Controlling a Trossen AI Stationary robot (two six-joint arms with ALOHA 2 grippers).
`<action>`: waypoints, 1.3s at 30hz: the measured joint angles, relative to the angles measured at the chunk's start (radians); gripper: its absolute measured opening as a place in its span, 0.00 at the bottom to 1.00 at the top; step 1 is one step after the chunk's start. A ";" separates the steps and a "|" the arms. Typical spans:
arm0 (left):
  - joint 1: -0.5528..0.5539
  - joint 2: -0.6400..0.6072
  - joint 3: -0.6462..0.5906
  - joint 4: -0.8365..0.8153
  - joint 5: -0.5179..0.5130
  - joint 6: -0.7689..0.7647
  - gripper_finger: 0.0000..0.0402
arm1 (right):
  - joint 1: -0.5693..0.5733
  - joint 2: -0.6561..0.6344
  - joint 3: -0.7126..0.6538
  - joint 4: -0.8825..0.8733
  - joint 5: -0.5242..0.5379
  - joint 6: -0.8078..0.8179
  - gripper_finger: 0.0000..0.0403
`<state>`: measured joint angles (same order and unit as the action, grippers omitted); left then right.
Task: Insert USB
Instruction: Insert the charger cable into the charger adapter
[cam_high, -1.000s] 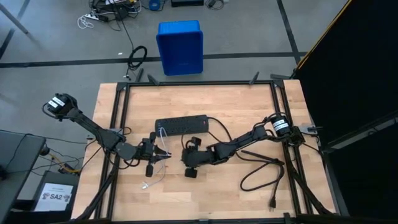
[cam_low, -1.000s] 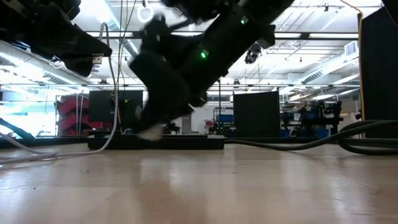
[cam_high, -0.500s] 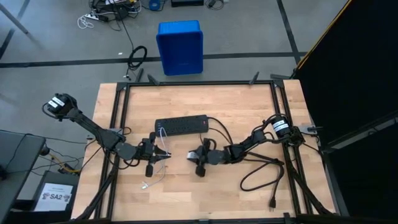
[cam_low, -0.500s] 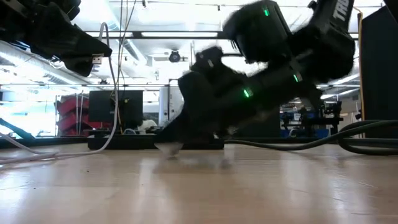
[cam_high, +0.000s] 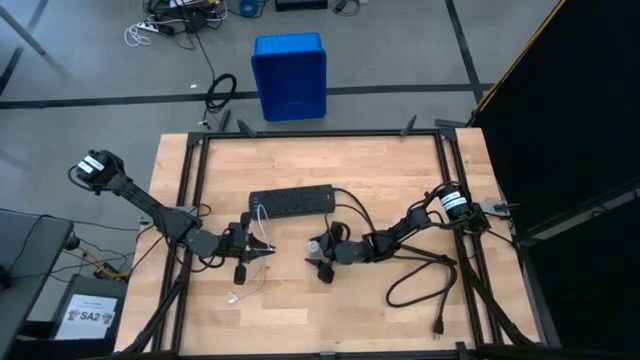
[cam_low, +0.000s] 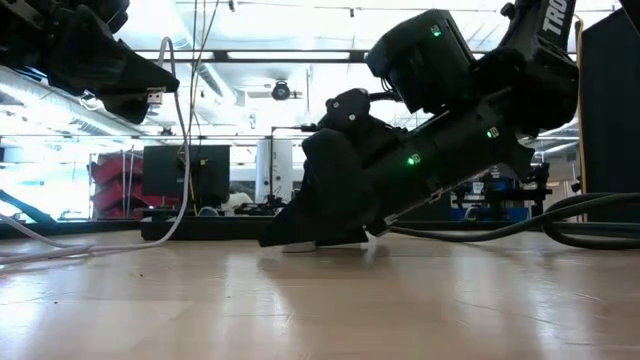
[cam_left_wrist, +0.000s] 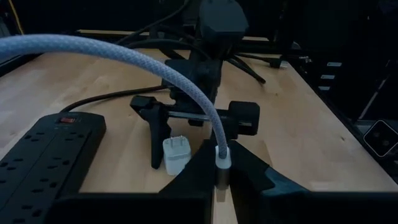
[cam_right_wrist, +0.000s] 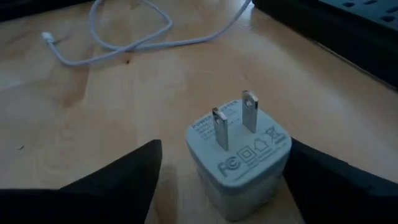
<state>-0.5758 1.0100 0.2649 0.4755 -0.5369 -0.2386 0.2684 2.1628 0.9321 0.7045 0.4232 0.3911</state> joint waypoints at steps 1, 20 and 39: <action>0.000 0.000 0.000 0.000 0.000 0.000 0.02 | 0.000 0.000 -0.001 0.003 0.000 -0.005 0.75; 0.000 0.000 0.000 0.000 0.000 -0.001 0.02 | 0.010 0.004 -0.004 -0.001 0.051 0.051 0.39; 0.000 0.000 0.000 0.002 0.000 -0.002 0.02 | 0.011 -0.118 0.301 -0.886 -0.013 0.033 0.29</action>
<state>-0.5758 1.0103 0.2653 0.4774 -0.5369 -0.2401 0.2796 2.0449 1.2329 -0.1810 0.4105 0.4243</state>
